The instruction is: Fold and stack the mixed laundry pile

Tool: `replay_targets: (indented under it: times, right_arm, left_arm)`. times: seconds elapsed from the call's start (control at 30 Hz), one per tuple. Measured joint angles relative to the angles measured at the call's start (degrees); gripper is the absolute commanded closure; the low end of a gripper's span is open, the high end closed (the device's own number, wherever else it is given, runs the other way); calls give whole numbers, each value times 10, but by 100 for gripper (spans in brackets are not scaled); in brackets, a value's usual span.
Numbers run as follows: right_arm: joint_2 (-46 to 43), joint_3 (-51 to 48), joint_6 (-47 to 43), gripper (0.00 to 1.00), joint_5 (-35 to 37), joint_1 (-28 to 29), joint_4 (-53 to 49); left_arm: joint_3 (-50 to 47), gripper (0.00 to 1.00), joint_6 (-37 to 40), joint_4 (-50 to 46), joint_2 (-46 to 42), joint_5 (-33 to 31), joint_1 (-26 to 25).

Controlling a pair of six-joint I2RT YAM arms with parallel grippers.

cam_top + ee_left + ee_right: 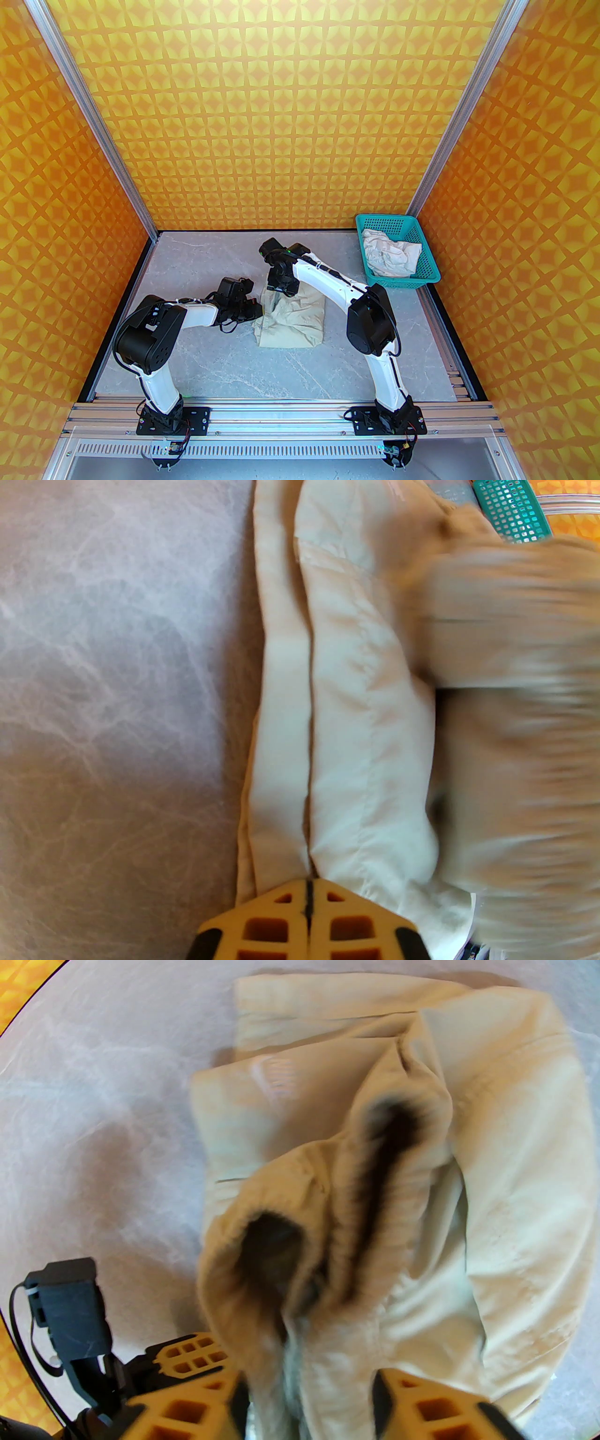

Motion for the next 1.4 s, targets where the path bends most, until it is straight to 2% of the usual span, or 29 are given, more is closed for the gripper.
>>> replay_targets:
  times: [0.23, 0.3, 0.47, 0.63, 0.77, 0.87, 1.0, 1.13, 1.2, 1.4]
  right_arm:
    - [-16, -18, -13, 42, -34, 0, 31]
    - [-48, -56, -27, 41, -41, -2, 47]
    - [-172, -200, -80, 48, -75, -40, 99]
    - [-214, -291, -136, 60, -107, -120, 150]
    - [-193, -316, -165, 61, -141, -172, 185]
    - [-160, -316, -180, 61, -164, -190, 217]
    - [-111, -316, -197, 57, -178, -192, 242]
    - [-87, -322, -213, 50, -182, -195, 254]
    - [-89, -327, -223, 44, -186, -197, 254]
    - [-156, -364, -251, 24, -187, -201, 249]
  left_arm:
    - [-2, 100, 16, -51, -51, -4, 29]
    - [-2, 100, 28, -77, -78, -13, 39]
    - [15, 97, 71, -153, -150, -36, 44]
    - [72, 97, 90, -189, -163, -37, -15]
    - [136, 98, 92, -186, -124, -35, -78]
    - [155, 100, 91, -170, -73, -33, -99]
    - [150, 100, 86, -162, -6, -35, -94]
    - [109, 100, 75, -134, 15, -33, -79]
    - [97, 100, 71, -115, 13, -28, -74]
    - [82, 87, 73, -119, -20, -31, -68]
